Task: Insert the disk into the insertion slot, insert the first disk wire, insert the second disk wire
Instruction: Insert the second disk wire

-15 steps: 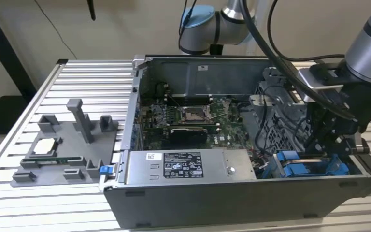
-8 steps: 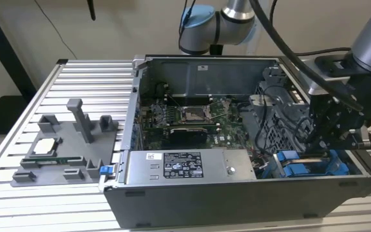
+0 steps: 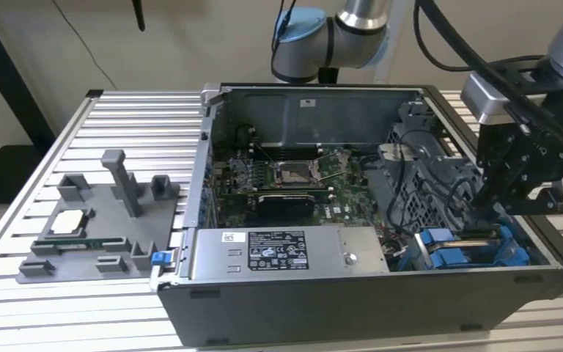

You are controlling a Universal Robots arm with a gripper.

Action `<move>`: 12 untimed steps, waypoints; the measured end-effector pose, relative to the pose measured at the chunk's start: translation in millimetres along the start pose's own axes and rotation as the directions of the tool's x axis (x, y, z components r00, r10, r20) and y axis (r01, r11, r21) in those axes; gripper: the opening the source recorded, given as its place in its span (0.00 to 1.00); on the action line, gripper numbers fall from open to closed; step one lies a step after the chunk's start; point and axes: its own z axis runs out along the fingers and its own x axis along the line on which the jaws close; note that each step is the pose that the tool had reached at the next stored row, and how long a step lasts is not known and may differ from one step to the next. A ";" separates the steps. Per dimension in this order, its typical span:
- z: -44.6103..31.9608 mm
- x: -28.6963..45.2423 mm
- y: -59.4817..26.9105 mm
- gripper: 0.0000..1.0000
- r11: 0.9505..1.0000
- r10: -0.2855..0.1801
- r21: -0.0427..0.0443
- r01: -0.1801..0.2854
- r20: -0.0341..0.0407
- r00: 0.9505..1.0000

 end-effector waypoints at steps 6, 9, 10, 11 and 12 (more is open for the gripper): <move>-9.0 -0.7 -0.4 1.00 1.000 0.000 0.000 0.000 0.000 1.000; -9.5 -0.7 -0.5 1.00 1.000 0.000 0.000 0.000 0.000 1.000; -9.8 -0.8 -0.5 1.00 1.000 0.000 0.000 0.000 0.000 1.000; -9.8 -0.8 -0.5 1.00 1.000 0.000 0.000 0.000 0.000 1.000; -9.9 -0.8 -0.5 1.00 1.000 0.000 0.000 0.000 0.000 1.000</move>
